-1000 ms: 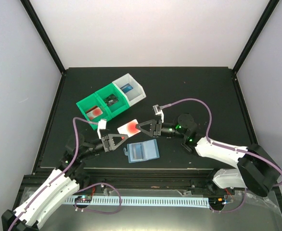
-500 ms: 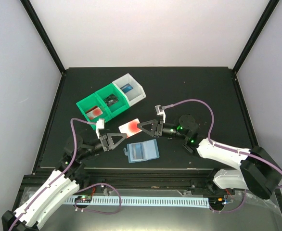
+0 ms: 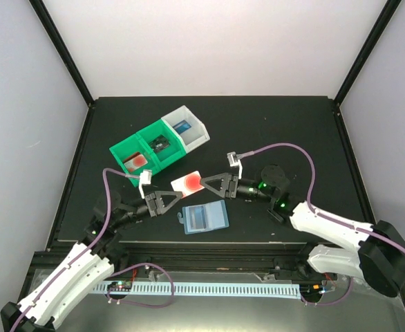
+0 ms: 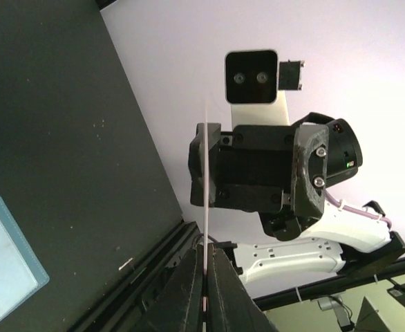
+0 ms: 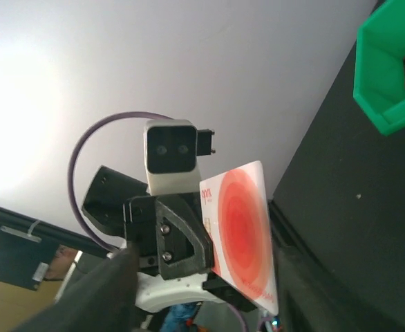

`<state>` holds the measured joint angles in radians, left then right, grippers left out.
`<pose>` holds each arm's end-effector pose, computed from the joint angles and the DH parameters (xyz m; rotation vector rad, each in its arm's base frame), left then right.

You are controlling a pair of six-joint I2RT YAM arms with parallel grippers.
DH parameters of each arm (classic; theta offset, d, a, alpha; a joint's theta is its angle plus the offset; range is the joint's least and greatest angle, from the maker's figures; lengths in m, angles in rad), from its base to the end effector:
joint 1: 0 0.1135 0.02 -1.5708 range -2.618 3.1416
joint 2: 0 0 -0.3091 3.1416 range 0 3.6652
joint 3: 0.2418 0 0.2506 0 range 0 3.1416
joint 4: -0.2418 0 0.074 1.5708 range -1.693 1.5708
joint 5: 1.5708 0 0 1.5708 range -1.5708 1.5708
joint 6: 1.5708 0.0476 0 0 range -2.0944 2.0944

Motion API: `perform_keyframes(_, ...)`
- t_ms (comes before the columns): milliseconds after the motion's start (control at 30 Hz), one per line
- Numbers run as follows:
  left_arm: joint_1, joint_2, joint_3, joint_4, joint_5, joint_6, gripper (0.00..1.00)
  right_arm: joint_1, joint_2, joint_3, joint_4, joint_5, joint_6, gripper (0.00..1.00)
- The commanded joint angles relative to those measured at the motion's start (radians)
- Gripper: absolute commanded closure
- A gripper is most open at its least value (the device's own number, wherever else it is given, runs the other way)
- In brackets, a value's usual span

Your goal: Take the credit cards out of the card holder

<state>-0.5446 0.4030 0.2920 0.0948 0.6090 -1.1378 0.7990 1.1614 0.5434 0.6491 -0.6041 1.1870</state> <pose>0.0690 -0.0736 0.2656 0.0063 1.9021 -1.7135 0.1502 0.1931 0.3085 -0.2276 1.9368 1.9203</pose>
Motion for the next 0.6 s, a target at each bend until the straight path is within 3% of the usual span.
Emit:
perform_keyframes(0, 0.006, 0.035, 0.109, -0.109, -0.024, 0.106, 0.98, -0.004, -0.075, -0.003, -0.129, 0.038, -0.093, 0.34)
perform_keyframes(133, 0.017, 0.094, 0.195, -0.233, -0.045, 0.193, 0.98, -0.005, -0.146, 0.000, -0.240, 0.052, -0.160, 0.07)
perform_keyframes(200, 0.026, 0.121, 0.235, -0.278, -0.049, 0.228, 0.98, -0.004, -0.181, 0.001, -0.294, 0.060, -0.194, 0.01)
perform_keyframes(400, 0.097, 0.188, 0.360, -0.471, -0.115, 0.337, 0.98, -0.005, -0.283, 0.000, -0.424, 0.094, -0.271, 0.00)
perform_keyframes(567, 0.251, 0.232, 0.409, -0.557, -0.081, 0.398, 0.99, -0.005, -0.328, -0.010, -0.494, 0.104, -0.303, 0.00)
